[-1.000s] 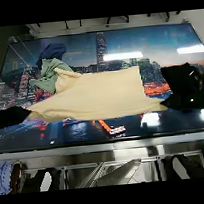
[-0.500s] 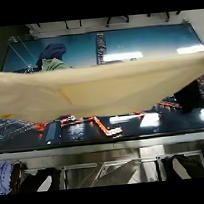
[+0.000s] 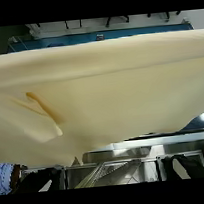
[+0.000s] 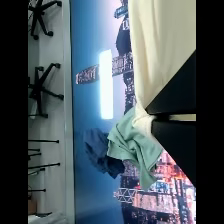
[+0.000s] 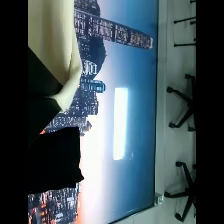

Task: Fold the shirts.

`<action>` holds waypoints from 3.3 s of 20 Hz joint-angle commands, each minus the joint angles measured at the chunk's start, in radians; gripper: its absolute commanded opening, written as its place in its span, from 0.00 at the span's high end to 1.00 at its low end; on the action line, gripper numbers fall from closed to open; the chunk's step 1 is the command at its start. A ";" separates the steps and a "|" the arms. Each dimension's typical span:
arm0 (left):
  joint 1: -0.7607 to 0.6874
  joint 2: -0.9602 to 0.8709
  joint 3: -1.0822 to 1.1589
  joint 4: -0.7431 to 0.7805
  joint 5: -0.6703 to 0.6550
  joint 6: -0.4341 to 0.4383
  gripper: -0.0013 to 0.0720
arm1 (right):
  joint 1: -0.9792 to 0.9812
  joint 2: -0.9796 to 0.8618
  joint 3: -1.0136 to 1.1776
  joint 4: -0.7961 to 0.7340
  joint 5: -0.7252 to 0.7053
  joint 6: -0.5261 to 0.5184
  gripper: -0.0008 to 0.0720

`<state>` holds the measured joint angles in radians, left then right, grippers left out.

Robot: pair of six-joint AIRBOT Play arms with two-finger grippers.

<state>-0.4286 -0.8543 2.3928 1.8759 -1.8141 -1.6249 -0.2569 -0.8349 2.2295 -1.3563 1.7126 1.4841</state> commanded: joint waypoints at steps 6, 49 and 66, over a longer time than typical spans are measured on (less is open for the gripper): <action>0.092 -0.006 -0.741 0.083 0.117 0.024 0.96 | -0.003 -0.033 -0.540 -0.150 -0.065 0.037 0.96; 0.443 -0.932 -0.754 -0.438 0.295 0.172 0.17 | -0.016 -0.715 -1.004 0.235 -0.439 -0.087 0.01; 0.501 -0.243 -1.859 -0.709 0.412 0.129 0.08 | -0.087 -0.460 -1.247 0.489 -0.362 -0.241 0.01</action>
<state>0.0490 -1.1408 0.6842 1.2526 -1.5154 -1.5036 -0.3424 -1.3190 0.9909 -0.9531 1.3697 1.2694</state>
